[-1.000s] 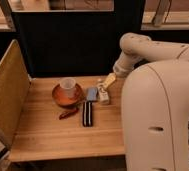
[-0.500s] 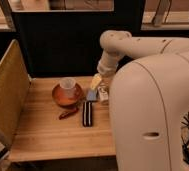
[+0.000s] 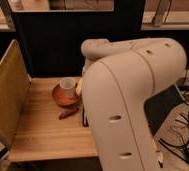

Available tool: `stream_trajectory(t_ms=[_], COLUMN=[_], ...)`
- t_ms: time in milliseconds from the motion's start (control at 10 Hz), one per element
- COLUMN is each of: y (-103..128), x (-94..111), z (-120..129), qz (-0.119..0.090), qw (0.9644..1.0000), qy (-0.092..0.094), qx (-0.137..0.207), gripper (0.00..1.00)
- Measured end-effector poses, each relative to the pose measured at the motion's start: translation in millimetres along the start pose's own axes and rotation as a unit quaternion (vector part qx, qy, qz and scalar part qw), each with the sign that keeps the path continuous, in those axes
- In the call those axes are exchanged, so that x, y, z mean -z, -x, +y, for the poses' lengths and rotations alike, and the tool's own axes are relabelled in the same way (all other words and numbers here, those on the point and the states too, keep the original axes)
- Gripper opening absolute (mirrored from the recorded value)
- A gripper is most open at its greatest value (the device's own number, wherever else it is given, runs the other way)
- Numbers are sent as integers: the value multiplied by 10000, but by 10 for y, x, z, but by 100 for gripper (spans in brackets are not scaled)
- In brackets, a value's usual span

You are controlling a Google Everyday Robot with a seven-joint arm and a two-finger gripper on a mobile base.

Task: Place the pepper in the ceramic bowl

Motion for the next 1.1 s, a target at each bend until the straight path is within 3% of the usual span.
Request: stream_trajectory(t_ms=[200, 600, 800, 1100], y=[60, -7, -155, -304], x=[-161, -144, -200, -446], z=[141, 101, 190, 527], qz=[181, 190, 207, 297], qw=[9998, 9998, 9995, 9964], qy=[-15, 2, 218, 598], qx=[67, 33, 108, 523], gripper=[80, 80, 80, 80])
